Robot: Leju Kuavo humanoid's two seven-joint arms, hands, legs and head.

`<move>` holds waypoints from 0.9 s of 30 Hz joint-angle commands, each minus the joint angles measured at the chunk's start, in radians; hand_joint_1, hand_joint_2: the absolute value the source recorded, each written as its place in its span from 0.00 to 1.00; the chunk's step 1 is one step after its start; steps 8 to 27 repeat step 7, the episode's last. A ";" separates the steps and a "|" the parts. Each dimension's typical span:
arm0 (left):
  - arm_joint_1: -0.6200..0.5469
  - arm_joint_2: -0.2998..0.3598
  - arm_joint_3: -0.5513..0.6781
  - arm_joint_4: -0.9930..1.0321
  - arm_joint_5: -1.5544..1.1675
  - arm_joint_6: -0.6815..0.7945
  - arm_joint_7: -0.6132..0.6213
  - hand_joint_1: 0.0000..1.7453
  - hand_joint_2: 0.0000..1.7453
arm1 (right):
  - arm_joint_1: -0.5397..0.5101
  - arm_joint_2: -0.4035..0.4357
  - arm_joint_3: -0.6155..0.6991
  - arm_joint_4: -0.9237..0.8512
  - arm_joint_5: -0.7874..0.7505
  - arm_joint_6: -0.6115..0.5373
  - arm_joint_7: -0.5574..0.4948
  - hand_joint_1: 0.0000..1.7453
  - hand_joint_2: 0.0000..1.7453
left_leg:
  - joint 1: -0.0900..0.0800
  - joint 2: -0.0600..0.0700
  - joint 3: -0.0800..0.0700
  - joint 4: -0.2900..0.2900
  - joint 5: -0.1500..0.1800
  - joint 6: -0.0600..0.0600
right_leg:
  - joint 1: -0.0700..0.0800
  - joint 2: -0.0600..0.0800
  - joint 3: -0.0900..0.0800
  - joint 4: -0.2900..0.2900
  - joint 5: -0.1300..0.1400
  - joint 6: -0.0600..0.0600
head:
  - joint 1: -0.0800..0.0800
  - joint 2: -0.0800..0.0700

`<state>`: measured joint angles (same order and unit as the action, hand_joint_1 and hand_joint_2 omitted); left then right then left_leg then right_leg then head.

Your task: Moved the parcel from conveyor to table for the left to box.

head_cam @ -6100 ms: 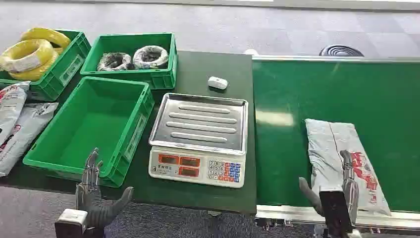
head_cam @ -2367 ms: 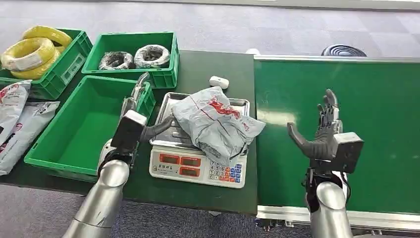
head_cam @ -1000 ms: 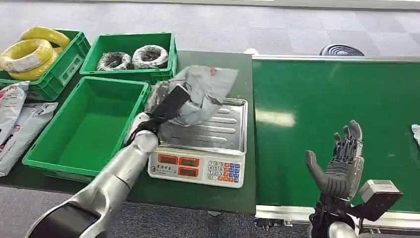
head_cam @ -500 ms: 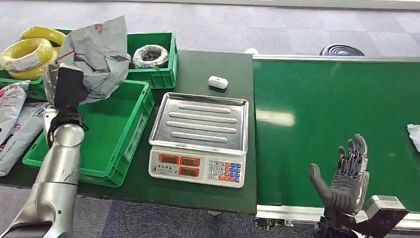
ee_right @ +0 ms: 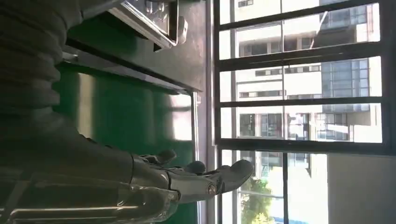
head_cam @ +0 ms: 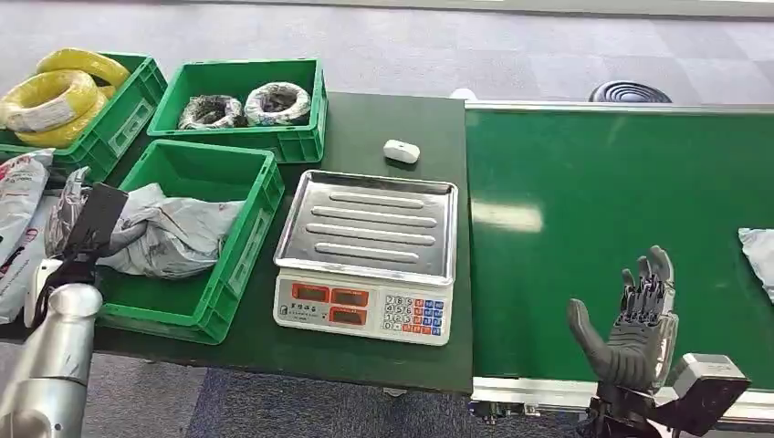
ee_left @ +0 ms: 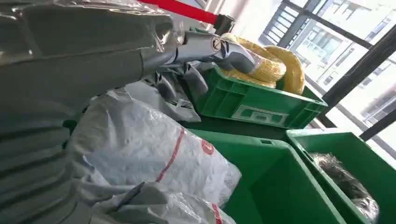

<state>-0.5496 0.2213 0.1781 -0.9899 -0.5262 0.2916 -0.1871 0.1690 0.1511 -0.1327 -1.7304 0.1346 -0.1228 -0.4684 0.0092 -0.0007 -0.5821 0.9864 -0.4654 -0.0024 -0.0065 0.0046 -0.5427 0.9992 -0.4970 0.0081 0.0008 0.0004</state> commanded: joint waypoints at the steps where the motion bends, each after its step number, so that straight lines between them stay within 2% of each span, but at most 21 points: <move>1: 0.152 -0.079 0.124 -0.279 0.244 0.146 -0.282 0.00 1.00 | 0.013 0.007 -0.026 0.020 -0.008 -0.006 -0.002 0.00 1.00 | 0.000 0.001 0.002 -0.001 -0.001 0.000 | 0.000 0.001 0.002 -0.002 0.000 0.000 | 0.000 0.000; 2: 0.199 -0.090 0.111 -0.369 0.313 0.111 -0.309 0.00 1.00 | 0.016 0.003 -0.029 0.025 -0.011 -0.009 -0.003 0.00 1.00 | 0.000 0.001 0.001 -0.001 0.000 0.000 | 0.000 0.001 0.001 -0.001 0.000 0.000 | 0.000 0.000; 3: 0.276 -0.087 0.070 -0.478 0.357 0.056 -0.263 0.00 1.00 | 0.022 0.001 -0.038 0.031 -0.017 -0.009 0.000 0.00 1.00 | 0.000 0.001 0.002 -0.001 -0.001 0.001 | 0.000 0.002 0.002 -0.003 0.000 0.001 | 0.000 0.000; 4: 0.301 -0.093 0.064 -0.510 0.358 0.060 -0.256 0.00 1.00 | 0.025 -0.001 -0.042 0.032 -0.021 -0.005 -0.002 0.00 1.00 | 0.000 0.001 0.002 -0.001 -0.001 0.001 | 0.000 0.001 0.001 -0.002 0.000 0.001 | 0.000 0.000; 5: 0.350 -0.069 0.024 -0.542 0.352 -0.001 -0.190 0.00 1.00 | 0.028 0.001 -0.050 0.034 -0.020 -0.002 -0.002 0.00 1.00 | 0.000 0.002 0.003 -0.002 -0.001 0.000 | 0.000 0.003 0.001 -0.002 0.000 0.001 | 0.000 0.000; 6: 0.411 -0.043 -0.008 -0.581 0.378 -0.135 -0.121 0.00 1.00 | 0.029 0.001 -0.060 0.035 -0.017 0.002 0.000 0.00 1.00 | 0.000 0.002 0.003 -0.002 -0.002 0.000 | 0.000 0.003 0.003 -0.003 -0.001 0.001 | 0.000 0.000; 7: 0.458 -0.049 0.005 -0.608 0.409 -0.180 -0.122 0.00 1.00 | 0.029 -0.001 -0.068 0.037 -0.017 0.010 0.001 0.00 1.00 | -0.001 0.004 0.004 -0.003 -0.002 0.000 | -0.001 0.004 0.003 -0.003 0.000 0.000 | 0.000 0.000; 27: 0.458 -0.049 0.005 -0.608 0.409 -0.180 -0.122 0.00 1.00 | 0.029 -0.001 -0.068 0.037 -0.017 0.010 0.001 0.00 1.00 | -0.001 0.004 0.004 -0.003 -0.002 0.000 | -0.001 0.004 0.003 -0.003 0.000 0.000 | 0.000 0.000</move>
